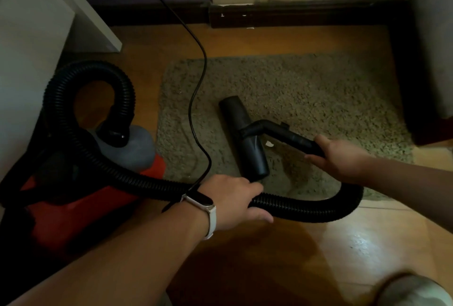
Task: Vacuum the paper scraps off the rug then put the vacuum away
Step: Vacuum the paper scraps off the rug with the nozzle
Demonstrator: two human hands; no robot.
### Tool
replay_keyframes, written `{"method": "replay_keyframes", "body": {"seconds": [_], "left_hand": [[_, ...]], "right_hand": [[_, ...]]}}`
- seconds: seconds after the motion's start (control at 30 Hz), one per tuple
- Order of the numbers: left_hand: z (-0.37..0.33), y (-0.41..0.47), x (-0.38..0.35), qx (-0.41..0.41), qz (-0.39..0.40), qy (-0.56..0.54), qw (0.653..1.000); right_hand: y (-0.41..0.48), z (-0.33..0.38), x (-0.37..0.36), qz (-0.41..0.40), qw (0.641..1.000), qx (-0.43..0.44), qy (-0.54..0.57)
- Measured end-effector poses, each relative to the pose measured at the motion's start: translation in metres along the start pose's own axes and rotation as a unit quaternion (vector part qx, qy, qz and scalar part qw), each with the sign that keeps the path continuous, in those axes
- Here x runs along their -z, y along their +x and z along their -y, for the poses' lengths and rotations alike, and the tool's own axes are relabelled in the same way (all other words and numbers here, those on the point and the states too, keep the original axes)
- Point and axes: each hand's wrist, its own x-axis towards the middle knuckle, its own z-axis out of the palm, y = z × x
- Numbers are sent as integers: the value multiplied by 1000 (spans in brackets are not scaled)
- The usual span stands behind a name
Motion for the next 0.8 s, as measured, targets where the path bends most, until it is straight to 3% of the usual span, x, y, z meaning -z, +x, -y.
{"method": "replay_keyframes", "body": {"seconds": [0.23, 0.4, 0.8], "left_hand": [[-19, 15, -6, -34, -17, 4, 999], [-16, 10, -9, -33, -8, 14, 999], [-8, -5, -9, -13, -3, 21, 1000]], "right_hand": [[-21, -26, -6, -2, 1000, 0, -26], [-13, -11, -19, 45, 997, -9, -70], [7, 17, -32, 90, 995, 13, -51]]}}
